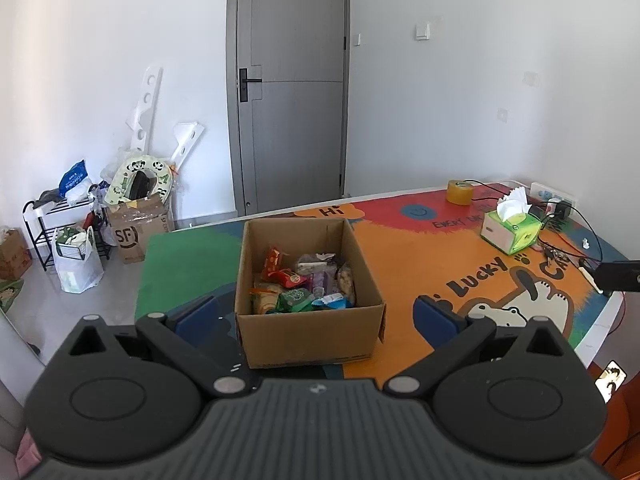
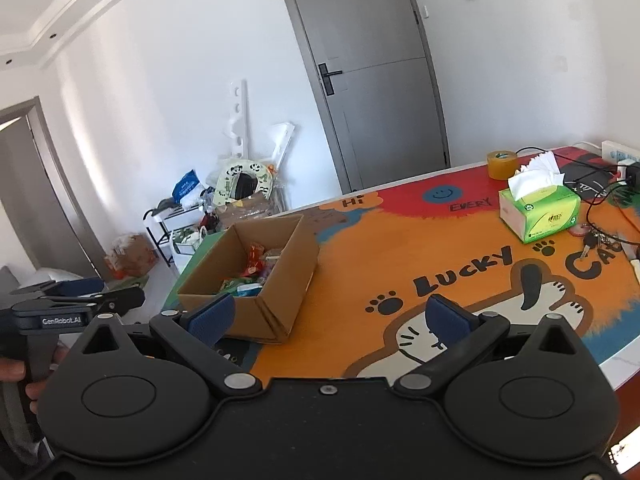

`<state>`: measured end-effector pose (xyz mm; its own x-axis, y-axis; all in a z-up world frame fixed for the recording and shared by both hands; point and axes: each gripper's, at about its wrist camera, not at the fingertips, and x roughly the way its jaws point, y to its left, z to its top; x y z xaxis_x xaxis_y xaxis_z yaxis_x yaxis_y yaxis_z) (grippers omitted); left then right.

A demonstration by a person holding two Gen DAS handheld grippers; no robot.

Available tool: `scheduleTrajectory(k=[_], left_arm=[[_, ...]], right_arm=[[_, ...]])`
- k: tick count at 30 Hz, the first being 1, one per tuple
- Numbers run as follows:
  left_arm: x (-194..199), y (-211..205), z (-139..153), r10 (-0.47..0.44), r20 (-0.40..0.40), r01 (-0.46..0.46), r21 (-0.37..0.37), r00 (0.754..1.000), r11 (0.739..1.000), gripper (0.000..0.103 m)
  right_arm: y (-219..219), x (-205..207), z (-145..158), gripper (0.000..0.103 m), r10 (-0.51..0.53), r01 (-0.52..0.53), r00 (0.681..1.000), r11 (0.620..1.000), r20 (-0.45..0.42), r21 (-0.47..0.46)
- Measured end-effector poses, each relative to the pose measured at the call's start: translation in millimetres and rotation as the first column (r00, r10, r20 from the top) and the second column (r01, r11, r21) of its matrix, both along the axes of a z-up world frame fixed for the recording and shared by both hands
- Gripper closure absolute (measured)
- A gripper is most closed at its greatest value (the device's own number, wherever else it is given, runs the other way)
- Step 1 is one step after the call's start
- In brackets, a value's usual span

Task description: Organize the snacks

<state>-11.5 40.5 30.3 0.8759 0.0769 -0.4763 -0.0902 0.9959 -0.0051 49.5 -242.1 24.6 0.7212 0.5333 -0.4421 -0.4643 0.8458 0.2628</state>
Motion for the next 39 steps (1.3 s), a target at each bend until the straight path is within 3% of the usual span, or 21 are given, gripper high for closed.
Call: scheduleTrajectory(k=[10, 39], left_arm=[[4, 9, -3, 0.018, -0.029, -0.019, -0.046, 0.999, 0.999, 0.0], [2, 9, -2, 0.017, -0.03, -0.019, -0.053, 0.999, 0.998, 0.0]], right_arm=[[13, -4, 0, 0.0, 0.007, -0.007, 1.0, 1.0, 0.002, -0.03], [18, -6, 0, 0.0, 0.022, -0.022, 1.0, 0.999, 0.0, -0.036]])
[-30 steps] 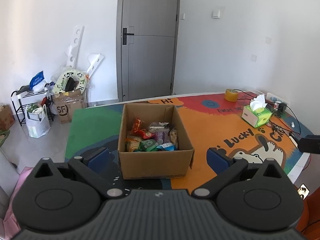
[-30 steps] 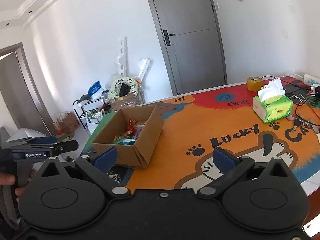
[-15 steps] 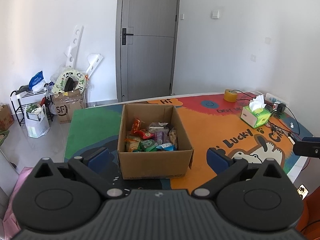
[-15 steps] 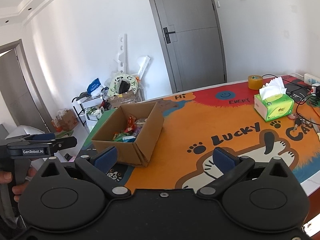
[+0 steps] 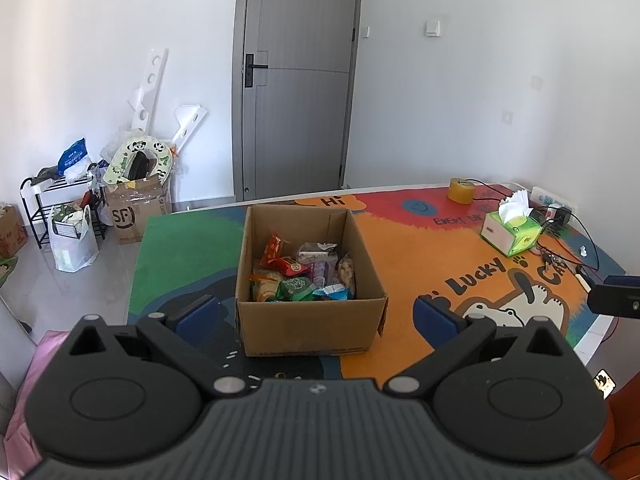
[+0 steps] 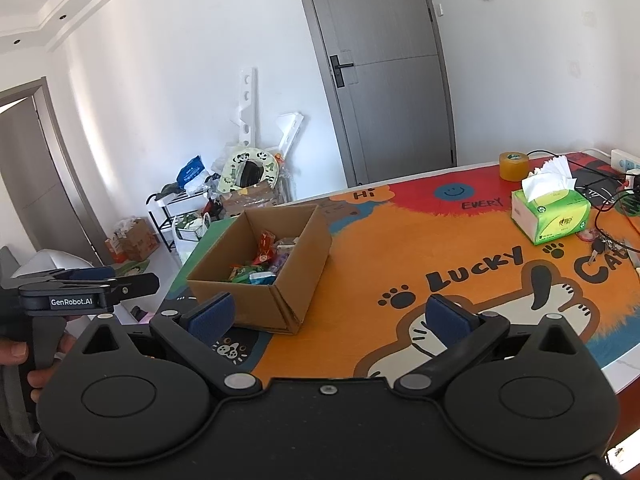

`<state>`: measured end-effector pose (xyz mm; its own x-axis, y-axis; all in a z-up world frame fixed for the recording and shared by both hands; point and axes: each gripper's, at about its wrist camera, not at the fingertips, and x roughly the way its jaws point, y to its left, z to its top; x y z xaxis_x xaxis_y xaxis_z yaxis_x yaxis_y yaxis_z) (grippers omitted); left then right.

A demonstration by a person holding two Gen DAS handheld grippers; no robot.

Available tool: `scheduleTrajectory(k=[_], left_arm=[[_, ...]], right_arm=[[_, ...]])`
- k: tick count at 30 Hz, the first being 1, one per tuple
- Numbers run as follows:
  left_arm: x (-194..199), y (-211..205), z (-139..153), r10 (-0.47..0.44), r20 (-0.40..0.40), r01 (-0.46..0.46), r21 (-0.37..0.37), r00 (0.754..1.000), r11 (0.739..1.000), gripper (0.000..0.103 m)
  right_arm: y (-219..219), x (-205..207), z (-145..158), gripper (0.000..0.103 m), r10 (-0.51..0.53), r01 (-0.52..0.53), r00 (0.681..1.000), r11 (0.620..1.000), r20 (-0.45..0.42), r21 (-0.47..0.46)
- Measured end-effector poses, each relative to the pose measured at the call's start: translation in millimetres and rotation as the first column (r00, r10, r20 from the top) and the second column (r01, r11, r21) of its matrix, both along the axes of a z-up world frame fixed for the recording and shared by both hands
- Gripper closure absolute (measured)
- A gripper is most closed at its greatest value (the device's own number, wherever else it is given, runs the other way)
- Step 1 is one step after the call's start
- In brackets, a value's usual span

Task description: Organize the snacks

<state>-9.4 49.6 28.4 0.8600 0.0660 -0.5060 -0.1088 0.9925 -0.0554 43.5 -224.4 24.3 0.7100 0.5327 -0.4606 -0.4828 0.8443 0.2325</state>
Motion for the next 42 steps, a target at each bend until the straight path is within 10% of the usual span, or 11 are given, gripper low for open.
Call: scheduleTrajectory(k=[42], left_arm=[[-4.1, -6.0, 5.8, -0.014, 0.013, 0.013, 0.022, 1.0, 1.0, 0.0]], right_arm=[[2.4, 3.2, -6.9, 0.0, -0.023, 0.023, 1.0, 0.999, -0.005, -0.023]])
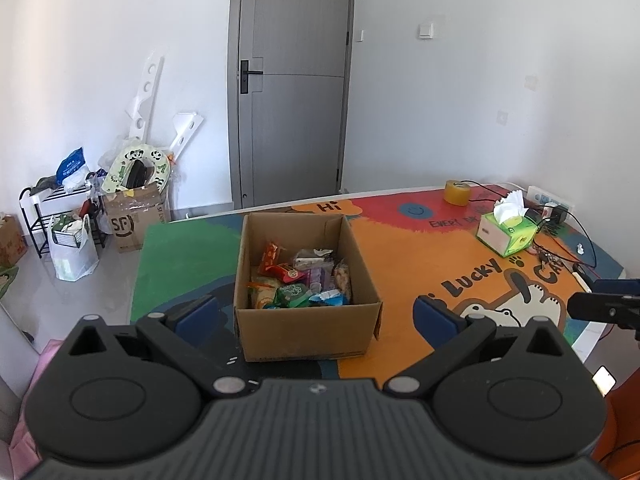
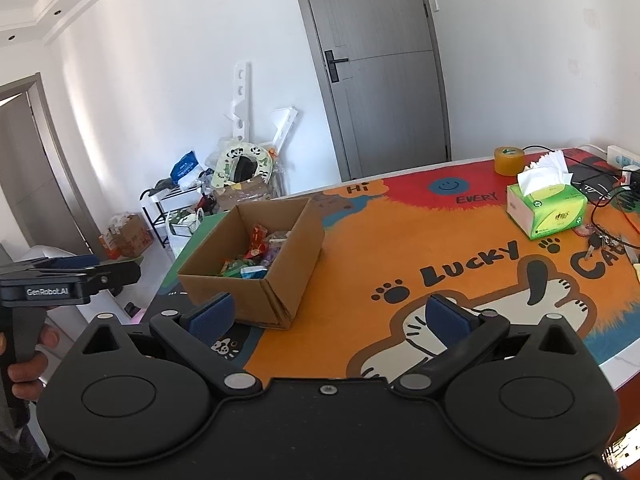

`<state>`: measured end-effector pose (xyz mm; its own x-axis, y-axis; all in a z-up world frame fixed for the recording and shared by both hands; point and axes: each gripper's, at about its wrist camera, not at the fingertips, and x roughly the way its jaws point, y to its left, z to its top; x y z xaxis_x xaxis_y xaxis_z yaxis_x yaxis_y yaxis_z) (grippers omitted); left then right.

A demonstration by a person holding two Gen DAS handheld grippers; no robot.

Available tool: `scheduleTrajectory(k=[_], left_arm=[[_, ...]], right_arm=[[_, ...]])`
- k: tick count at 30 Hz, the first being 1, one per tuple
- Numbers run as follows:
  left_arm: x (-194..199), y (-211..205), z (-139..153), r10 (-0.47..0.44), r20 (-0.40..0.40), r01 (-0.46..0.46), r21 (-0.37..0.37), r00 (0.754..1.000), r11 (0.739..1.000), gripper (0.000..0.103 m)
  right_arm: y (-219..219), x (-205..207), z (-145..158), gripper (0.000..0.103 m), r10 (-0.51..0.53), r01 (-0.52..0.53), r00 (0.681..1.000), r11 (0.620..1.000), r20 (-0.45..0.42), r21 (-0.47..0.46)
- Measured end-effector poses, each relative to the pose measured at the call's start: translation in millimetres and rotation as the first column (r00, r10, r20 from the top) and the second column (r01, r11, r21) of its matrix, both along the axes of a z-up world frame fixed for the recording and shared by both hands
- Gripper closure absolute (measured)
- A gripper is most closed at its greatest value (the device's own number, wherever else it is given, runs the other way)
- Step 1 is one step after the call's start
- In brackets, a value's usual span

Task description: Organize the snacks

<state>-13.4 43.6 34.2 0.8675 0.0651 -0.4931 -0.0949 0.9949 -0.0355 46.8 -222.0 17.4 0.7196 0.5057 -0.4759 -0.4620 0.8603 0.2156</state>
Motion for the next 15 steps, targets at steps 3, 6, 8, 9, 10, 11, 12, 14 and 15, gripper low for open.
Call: scheduleTrajectory(k=[3, 6, 8, 9, 10, 11, 12, 14, 15], left_arm=[[0.3, -1.5, -0.4, -0.009, 0.001, 0.009, 0.004, 1.0, 1.0, 0.0], [-0.4, -3.3, -0.6, -0.006, 0.012, 0.005, 0.012, 1.0, 1.0, 0.0], [-0.1, -2.8, -0.9, 0.002, 0.013, -0.002, 0.01, 1.0, 1.0, 0.0], [-0.5, -2.1, -1.1, 0.0, 0.012, 0.0, 0.008, 1.0, 1.0, 0.0], [-0.5, -1.7, -1.4, 0.0, 0.011, 0.0, 0.008, 1.0, 1.0, 0.0], [-0.5, -1.7, -1.5, 0.001, 0.012, -0.002, 0.007, 1.0, 1.0, 0.0], [-0.4, -1.5, -1.6, 0.001, 0.012, -0.001, 0.006, 1.0, 1.0, 0.0], [-0.1, -1.4, -2.1, -0.003, 0.01, 0.003, 0.004, 1.0, 1.0, 0.0], [0.5, -1.3, -2.7, -0.005, 0.008, 0.005, 0.003, 1.0, 1.0, 0.0]], right_arm=[[-1.4, 1.8, -1.2, 0.0, -0.009, 0.009, 1.0, 1.0, 0.0, -0.004], [-2.6, 2.8, -2.1, 0.0, -0.018, 0.018, 1.0, 1.0, -0.002, -0.003], [-3.1, 3.4, -2.7, 0.0, -0.022, 0.022, 1.0, 1.0, -0.002, -0.003], [-3.3, 4.0, -3.1, 0.0, -0.023, 0.023, 1.0, 1.0, -0.004, -0.003], [-3.5, 4.4, -3.4, 0.0, -0.024, 0.024, 1.0, 1.0, -0.005, -0.003], [-3.7, 4.8, -3.6, 0.0, -0.025, 0.025, 1.0, 1.0, -0.005, -0.003], [-3.8, 5.0, -3.8, 0.0, -0.025, 0.025, 1.0, 1.0, -0.004, -0.003], [-3.8, 5.1, -3.9, 0.0, -0.024, 0.024, 1.0, 1.0, -0.004, -0.005], [-3.8, 5.1, -3.9, 0.0, -0.024, 0.024, 1.0, 1.0, -0.001, -0.007]])
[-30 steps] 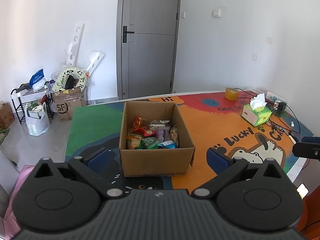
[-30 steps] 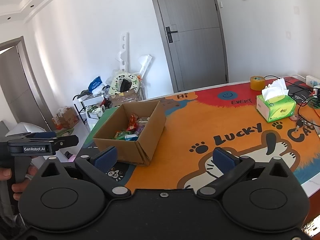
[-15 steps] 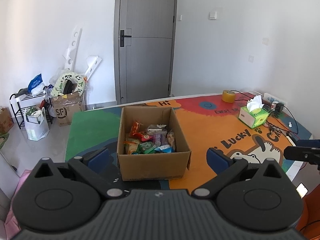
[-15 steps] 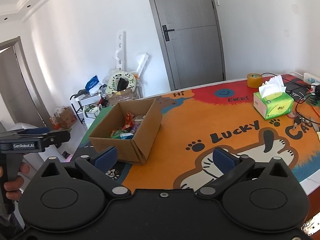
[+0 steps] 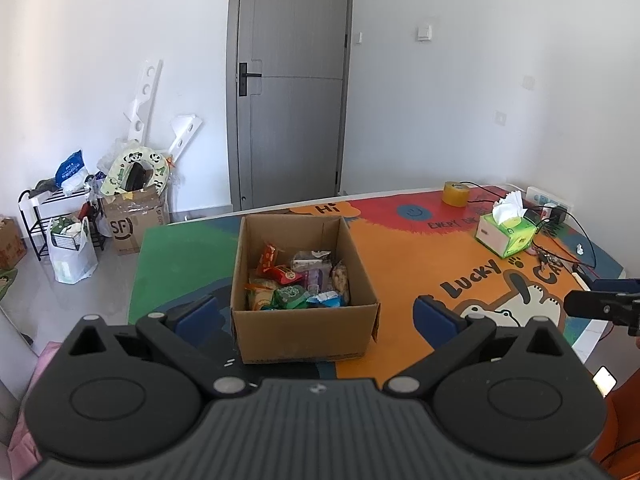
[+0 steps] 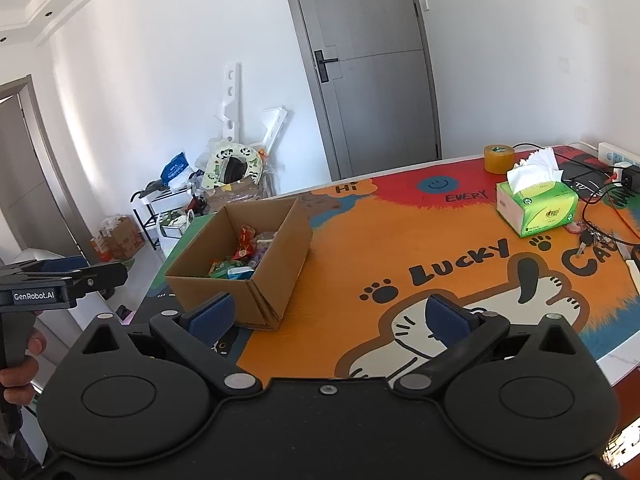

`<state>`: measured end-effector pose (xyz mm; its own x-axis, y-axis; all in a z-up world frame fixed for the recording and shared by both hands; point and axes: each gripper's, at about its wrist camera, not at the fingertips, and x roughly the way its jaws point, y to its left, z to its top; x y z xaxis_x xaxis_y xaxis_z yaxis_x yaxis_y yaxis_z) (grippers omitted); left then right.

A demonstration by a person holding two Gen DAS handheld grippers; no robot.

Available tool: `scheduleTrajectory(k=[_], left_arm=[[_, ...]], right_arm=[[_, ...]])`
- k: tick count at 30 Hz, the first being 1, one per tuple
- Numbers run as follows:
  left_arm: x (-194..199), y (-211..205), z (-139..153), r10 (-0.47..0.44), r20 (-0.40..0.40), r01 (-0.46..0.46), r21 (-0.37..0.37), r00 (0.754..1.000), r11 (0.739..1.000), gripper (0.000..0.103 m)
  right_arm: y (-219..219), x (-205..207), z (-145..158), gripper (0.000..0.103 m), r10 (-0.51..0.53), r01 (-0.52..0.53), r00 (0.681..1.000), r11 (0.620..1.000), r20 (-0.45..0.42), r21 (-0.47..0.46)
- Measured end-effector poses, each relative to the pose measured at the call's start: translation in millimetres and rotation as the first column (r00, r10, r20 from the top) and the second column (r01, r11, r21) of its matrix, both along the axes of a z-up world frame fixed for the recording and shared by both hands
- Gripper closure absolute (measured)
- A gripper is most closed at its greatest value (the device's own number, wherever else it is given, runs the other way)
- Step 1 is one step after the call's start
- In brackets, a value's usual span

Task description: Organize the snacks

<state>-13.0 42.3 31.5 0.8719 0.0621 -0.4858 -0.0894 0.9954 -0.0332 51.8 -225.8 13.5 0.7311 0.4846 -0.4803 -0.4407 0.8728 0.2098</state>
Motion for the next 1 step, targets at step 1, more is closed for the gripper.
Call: scheduleTrajectory(k=[1], left_arm=[[0.5, 0.0, -0.7, -0.003, -0.001, 0.003, -0.001, 1.0, 1.0, 0.0]], right_arm=[[-0.3, 0.4, 0.0, 0.0, -0.001, 0.001, 1.0, 1.0, 0.005, -0.003]])
